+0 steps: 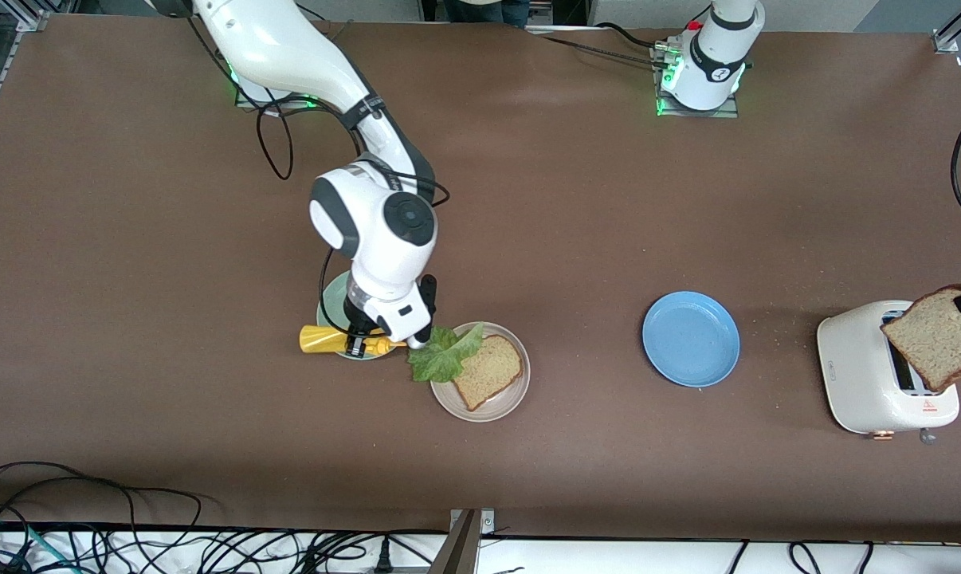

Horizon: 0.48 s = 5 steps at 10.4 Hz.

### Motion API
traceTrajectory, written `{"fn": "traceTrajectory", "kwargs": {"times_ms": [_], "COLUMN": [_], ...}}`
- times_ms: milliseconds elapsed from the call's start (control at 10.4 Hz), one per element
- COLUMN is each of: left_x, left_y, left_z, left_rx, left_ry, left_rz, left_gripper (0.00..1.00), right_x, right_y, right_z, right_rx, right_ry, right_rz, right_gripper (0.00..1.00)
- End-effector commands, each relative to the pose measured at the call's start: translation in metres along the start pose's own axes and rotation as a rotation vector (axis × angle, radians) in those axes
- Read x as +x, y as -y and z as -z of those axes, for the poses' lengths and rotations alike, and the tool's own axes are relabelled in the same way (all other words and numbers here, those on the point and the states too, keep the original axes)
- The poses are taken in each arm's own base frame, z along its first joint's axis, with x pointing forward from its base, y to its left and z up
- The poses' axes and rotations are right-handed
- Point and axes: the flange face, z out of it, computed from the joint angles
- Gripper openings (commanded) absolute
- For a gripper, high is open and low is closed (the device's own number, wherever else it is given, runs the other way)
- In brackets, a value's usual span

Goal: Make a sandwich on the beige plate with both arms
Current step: 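Hold the yellow bottle over the lettuce with the right gripper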

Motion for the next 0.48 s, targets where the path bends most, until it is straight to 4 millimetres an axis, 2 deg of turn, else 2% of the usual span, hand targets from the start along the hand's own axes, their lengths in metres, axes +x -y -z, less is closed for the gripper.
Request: {"fn": "traceTrajectory", "kwargs": {"times_ms": [0,191,287,383], "left_x": [-0.005,-0.005,-0.005,-0.004], "left_y": [0.001,-0.001,-0.003,-0.006], "left_z": [0.0,-0.001,-0.001,-0.003], "left_rx": [-0.029,-0.032,-0.033,-0.033], "left_ry": [0.009,0.011,0.012,0.015], "left_rz": [0.006,0.008,0.007,0.003], "left_gripper": [0.0,0.0,0.0,0.0], "right_x": [0.036,0.031,0.021,-0.004], "right_y": [0.007,0.005,0.0,-0.008], "right_z": [0.01,0.016,0.027,0.025], "right_rx": [-0.121,-0.114,-0.089,0.0], "right_ry": [0.092,0.082,0.052,0.002], "right_rz": [0.044,0.04,0.016,-0.048], "right_gripper": [0.0,0.0,0.0,0.0]}}
